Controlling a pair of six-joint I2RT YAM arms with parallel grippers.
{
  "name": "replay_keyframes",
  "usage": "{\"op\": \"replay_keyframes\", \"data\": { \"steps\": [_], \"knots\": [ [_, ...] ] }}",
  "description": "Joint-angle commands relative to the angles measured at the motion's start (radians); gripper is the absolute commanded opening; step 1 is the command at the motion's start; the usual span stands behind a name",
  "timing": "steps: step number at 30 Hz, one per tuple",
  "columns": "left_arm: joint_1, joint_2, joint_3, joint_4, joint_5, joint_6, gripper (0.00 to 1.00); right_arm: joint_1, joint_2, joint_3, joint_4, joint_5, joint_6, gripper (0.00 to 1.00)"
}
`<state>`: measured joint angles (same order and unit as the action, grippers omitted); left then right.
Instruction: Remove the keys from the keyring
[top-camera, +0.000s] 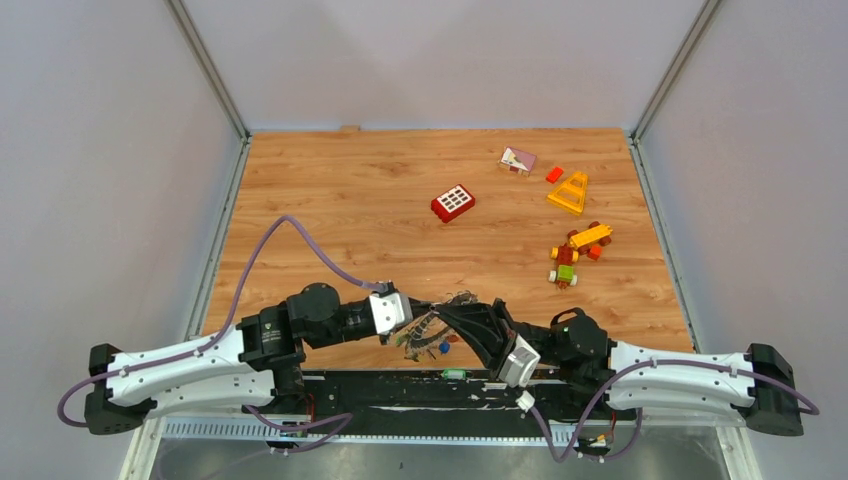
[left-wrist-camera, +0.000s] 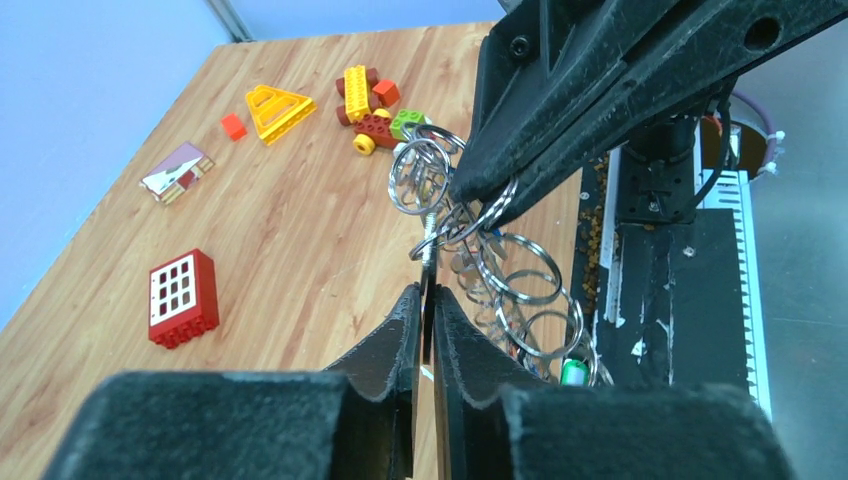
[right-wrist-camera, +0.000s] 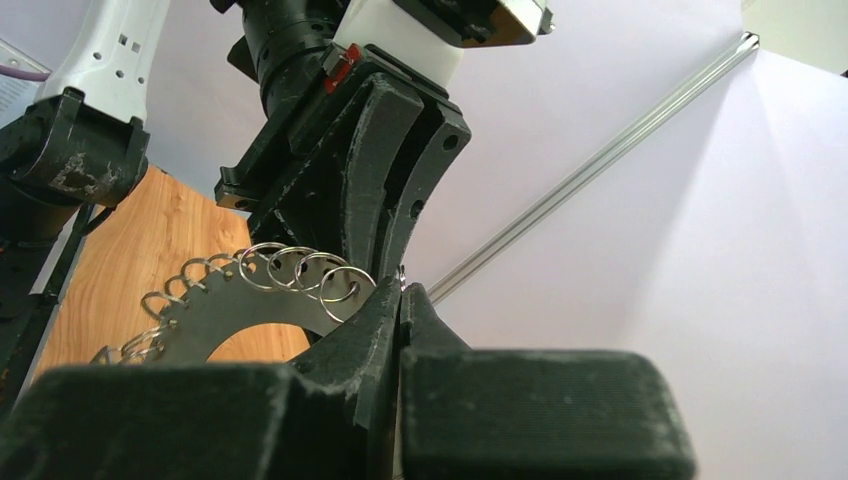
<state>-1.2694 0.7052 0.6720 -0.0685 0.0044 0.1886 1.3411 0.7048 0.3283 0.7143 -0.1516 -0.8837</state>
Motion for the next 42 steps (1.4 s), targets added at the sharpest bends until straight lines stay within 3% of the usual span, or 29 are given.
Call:
{"op": "replay_keyframes", "data": {
  "steps": [1,6,24,32,42],
  "knots": [
    [-0.002,-0.024,0.002,0.023,0.017,0.011,0.18,0.005,-0.034,0.046,0.097,-0.022,0.014,0.00],
    [-0.001,-0.044,0.006,0.000,-0.001,0.020,0.34,0.005,-0.042,0.036,0.104,-0.020,0.034,0.00],
    [-0.001,-0.155,0.017,-0.092,0.003,0.086,0.50,0.005,-0.113,-0.015,0.130,-0.004,0.079,0.00],
    [-0.001,-0.251,0.045,-0.077,0.025,0.161,0.53,0.005,-0.141,-0.020,0.103,0.000,0.133,0.00],
    [-0.001,-0.220,0.115,0.034,0.152,0.189,0.48,0.005,-0.016,-0.056,0.346,0.045,0.345,0.00]
  ]
}}
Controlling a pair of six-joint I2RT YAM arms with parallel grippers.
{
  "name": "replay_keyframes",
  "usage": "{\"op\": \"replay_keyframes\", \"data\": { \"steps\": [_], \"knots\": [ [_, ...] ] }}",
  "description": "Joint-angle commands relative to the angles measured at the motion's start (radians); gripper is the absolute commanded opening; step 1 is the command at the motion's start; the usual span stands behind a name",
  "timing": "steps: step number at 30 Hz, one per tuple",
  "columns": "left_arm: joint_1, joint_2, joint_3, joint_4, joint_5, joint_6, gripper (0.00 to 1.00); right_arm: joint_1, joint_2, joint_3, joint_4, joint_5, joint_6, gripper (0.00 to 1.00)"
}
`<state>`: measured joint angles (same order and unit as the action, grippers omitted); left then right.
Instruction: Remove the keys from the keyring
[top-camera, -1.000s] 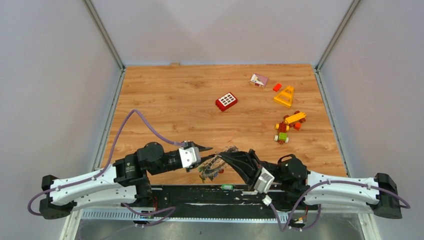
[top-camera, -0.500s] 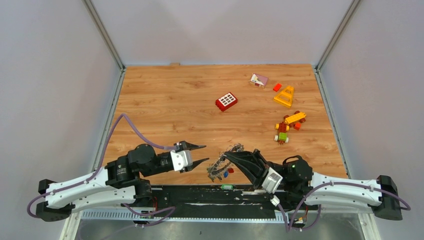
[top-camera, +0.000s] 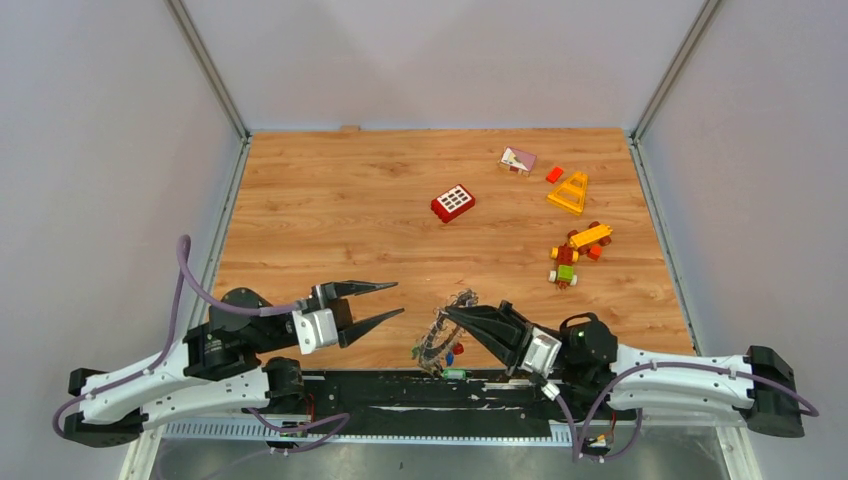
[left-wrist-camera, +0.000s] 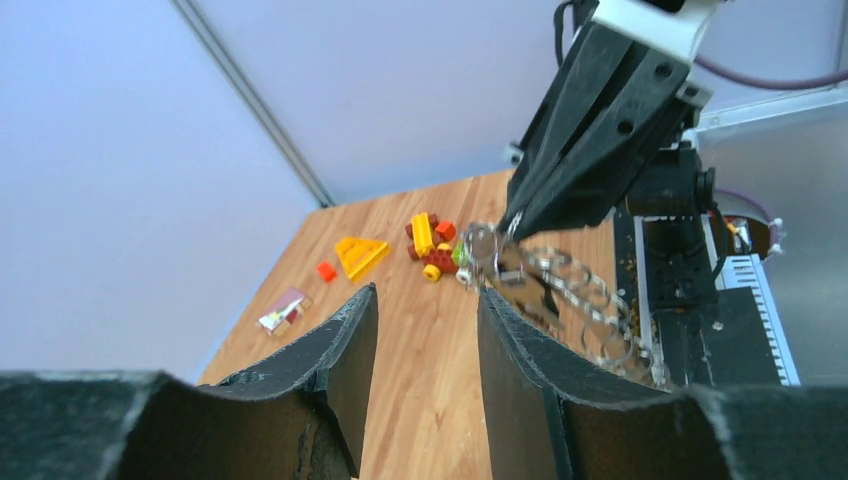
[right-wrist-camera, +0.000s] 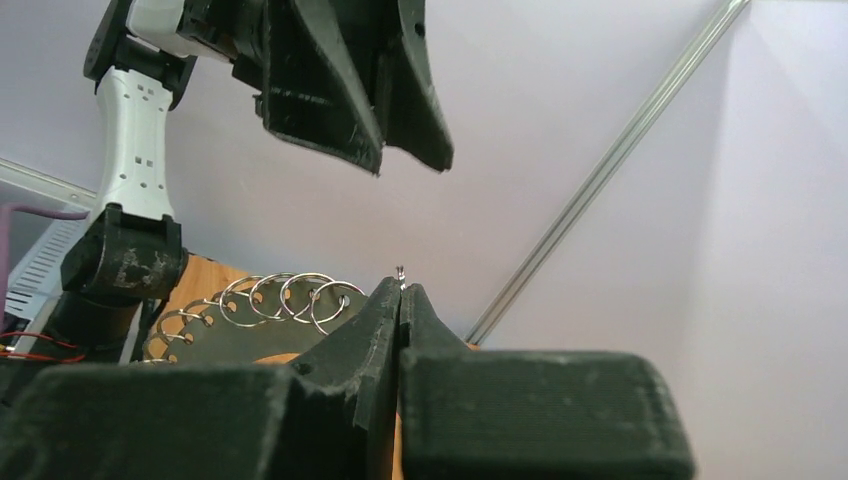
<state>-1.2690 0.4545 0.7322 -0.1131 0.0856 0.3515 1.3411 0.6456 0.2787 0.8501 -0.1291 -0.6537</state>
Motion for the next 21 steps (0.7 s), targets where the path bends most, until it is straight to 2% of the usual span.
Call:
{"op": "replay_keyframes", "data": {
  "steps": [1,7,12,21],
  "knots": [
    [-0.001,0.041,0.061,0.081,0.084,0.027,0.48,0.006,0.061,-0.009,0.242,0.025,0.132,0.00],
    [-0.001,0.091,0.086,0.072,0.163,0.025,0.38,0.005,0.168,-0.032,0.462,0.091,0.222,0.00],
    [-0.001,0.097,0.078,0.077,0.164,0.018,0.33,0.006,0.235,-0.070,0.656,0.128,0.276,0.00],
    [-0.001,0.118,0.071,0.108,0.184,0.009,0.22,0.005,0.263,-0.057,0.678,0.082,0.311,0.00]
  ]
}}
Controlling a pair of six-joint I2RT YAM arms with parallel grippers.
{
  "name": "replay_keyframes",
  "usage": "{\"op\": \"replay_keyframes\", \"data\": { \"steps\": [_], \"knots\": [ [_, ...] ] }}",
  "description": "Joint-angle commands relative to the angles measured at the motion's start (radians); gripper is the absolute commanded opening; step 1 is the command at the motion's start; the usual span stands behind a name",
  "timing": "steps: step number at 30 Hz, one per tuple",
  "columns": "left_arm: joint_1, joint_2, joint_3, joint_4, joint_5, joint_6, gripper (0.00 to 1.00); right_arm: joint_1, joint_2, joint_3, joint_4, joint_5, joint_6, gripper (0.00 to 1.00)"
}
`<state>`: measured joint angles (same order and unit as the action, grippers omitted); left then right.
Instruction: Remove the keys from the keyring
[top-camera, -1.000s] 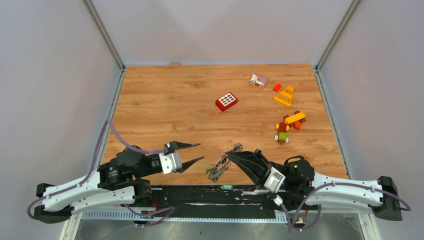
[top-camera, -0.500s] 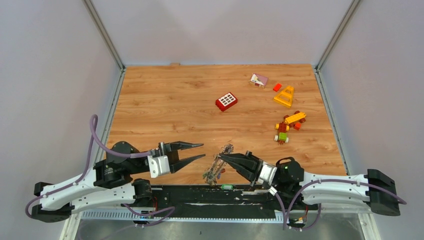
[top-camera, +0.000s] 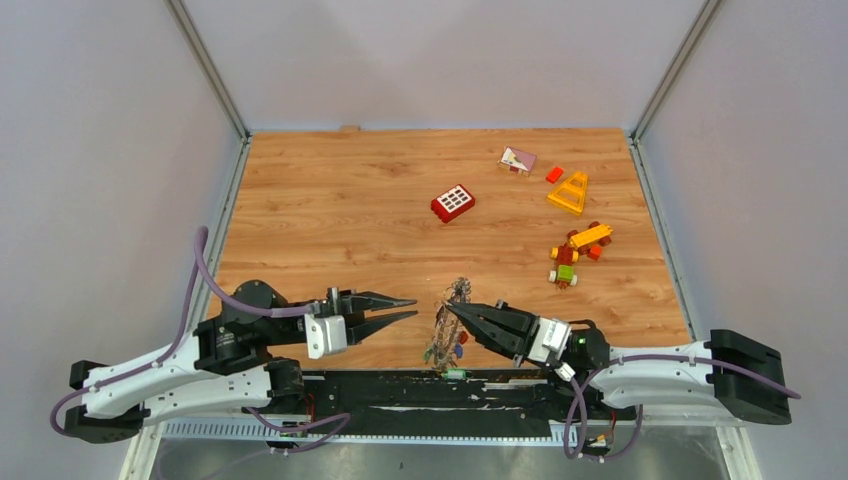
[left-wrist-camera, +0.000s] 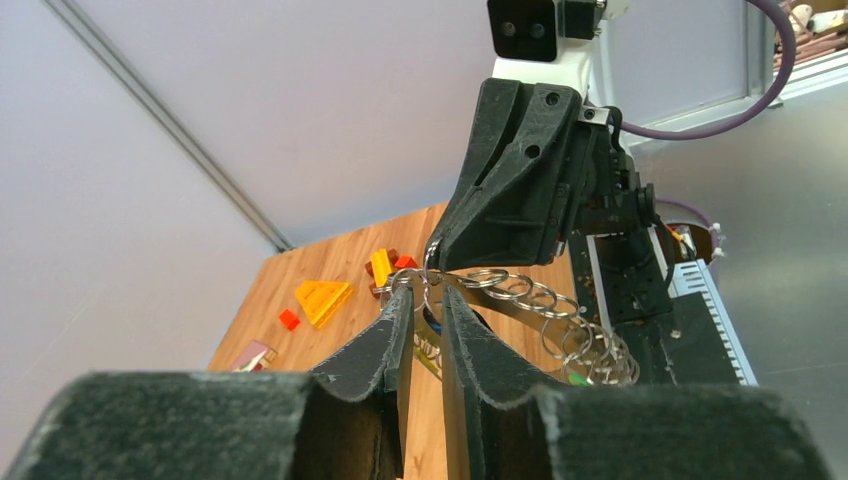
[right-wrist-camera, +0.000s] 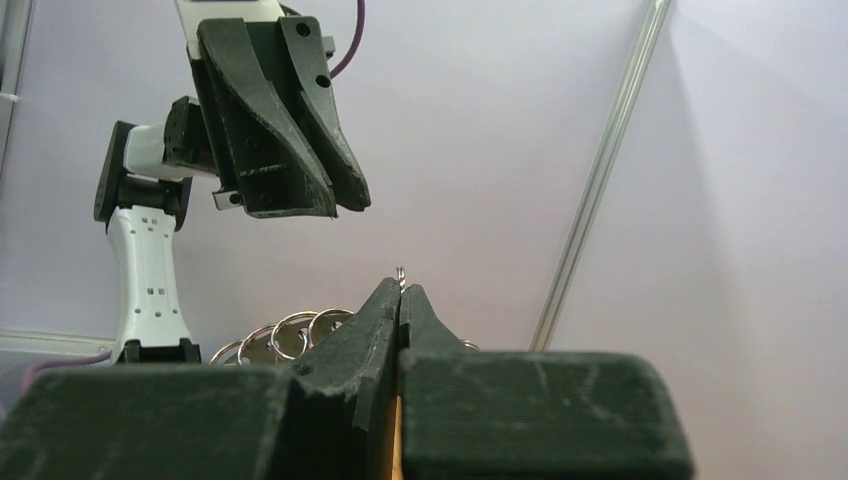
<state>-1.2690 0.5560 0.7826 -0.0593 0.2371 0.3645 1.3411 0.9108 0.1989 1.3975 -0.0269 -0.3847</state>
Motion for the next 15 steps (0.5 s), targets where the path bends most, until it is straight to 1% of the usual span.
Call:
{"op": "replay_keyframes", "data": {
  "steps": [1,4,6,10,15],
  "knots": [
    [-0.002,0.021,0.023,0.055,0.044,-0.004,0.22,0.006,-0.003,0.023,0.132,-0.023,0.043,0.00],
    [-0.001,0.038,0.025,0.055,0.073,-0.008,0.23,0.006,-0.004,0.026,0.124,-0.034,0.045,0.00],
    [-0.001,0.048,0.024,0.085,0.077,-0.011,0.25,0.005,-0.008,0.029,0.115,-0.050,0.045,0.00],
    [-0.001,0.067,0.024,0.096,0.085,-0.017,0.24,0.006,-0.009,0.032,0.103,-0.081,0.046,0.00],
    [-0.001,0.079,0.016,0.095,0.078,-0.021,0.20,0.005,-0.013,0.034,0.103,-0.104,0.046,0.00]
  ]
}}
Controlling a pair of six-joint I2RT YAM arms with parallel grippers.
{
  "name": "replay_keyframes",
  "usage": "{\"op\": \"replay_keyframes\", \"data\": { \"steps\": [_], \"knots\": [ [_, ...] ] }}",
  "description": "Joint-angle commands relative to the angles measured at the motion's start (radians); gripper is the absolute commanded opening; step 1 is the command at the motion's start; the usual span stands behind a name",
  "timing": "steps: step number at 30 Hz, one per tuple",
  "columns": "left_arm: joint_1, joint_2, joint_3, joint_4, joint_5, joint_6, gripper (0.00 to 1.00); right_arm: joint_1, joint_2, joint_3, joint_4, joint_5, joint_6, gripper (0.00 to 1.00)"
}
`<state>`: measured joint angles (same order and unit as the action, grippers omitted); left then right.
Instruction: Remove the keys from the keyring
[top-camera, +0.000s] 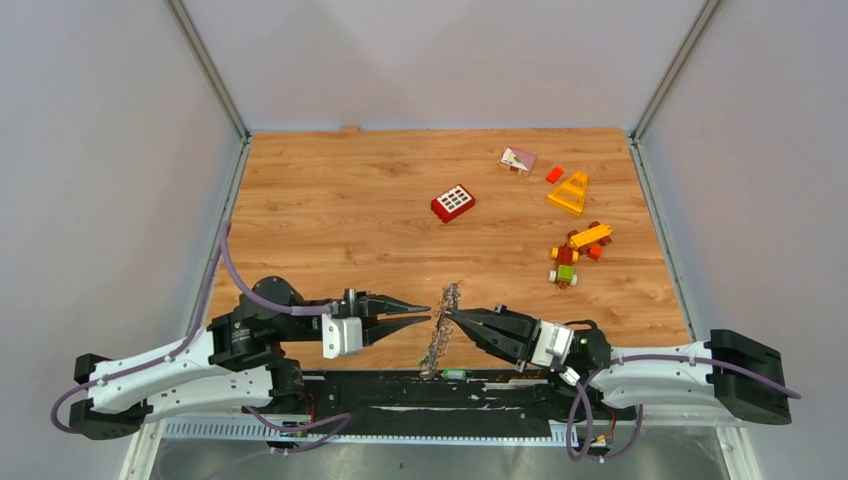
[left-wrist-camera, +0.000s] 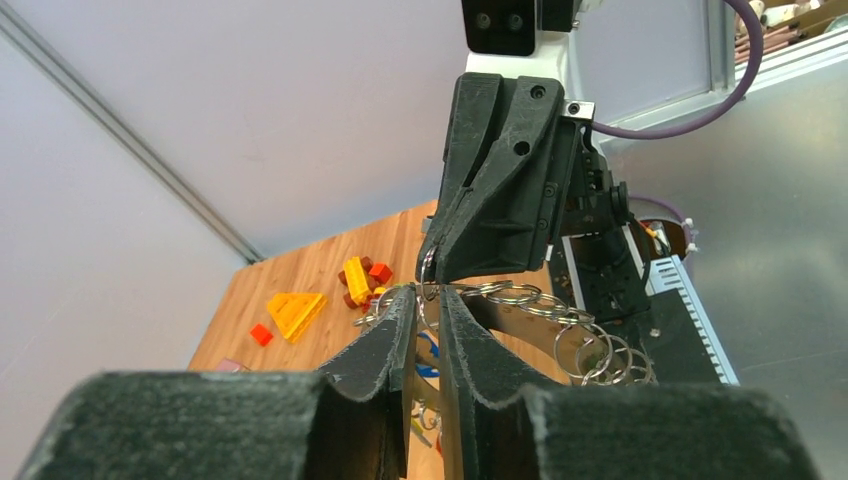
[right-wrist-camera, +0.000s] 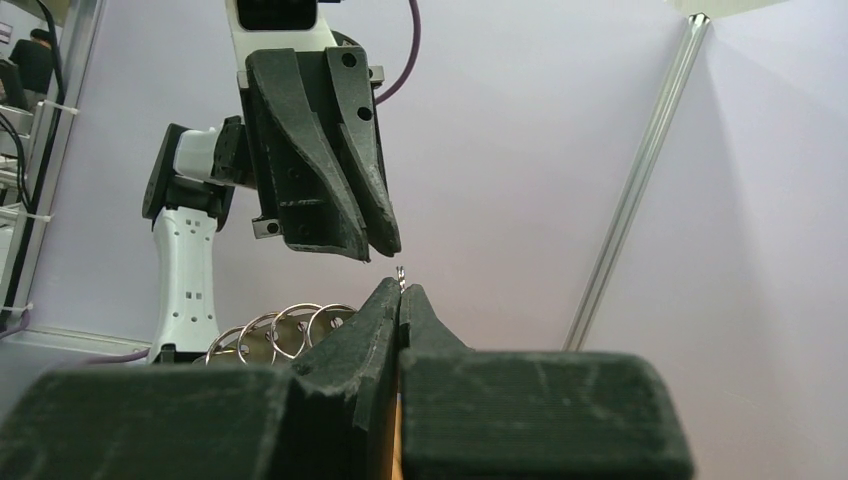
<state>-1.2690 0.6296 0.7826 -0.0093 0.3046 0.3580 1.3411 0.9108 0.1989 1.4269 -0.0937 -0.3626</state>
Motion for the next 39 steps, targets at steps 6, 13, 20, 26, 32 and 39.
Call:
{"op": "replay_keyframes", "data": {
  "steps": [6,13,20,26,32,39],
  "knots": [
    [-0.001,0.011,0.004,0.048,-0.013,-0.014,0.13,0.005,-0.015,0.038,0.066,-0.073,0.025,0.00],
    [-0.001,0.037,-0.005,0.051,-0.011,-0.017,0.08,0.006,-0.022,0.043,0.061,-0.092,0.026,0.00],
    [-0.001,0.051,-0.018,0.052,0.019,-0.036,0.04,0.005,-0.033,0.037,0.057,-0.083,0.019,0.00],
    [-0.001,0.053,-0.033,0.064,0.036,-0.056,0.03,0.006,-0.032,0.036,0.056,-0.080,0.018,0.00],
    [-0.001,0.054,-0.037,0.065,0.026,-0.059,0.02,0.006,-0.037,0.034,0.056,-0.079,0.018,0.00],
    [-0.001,0.002,-0.046,0.032,-0.080,-0.058,0.16,0.005,-0.049,0.034,0.036,-0.081,0.012,0.00]
  ]
}}
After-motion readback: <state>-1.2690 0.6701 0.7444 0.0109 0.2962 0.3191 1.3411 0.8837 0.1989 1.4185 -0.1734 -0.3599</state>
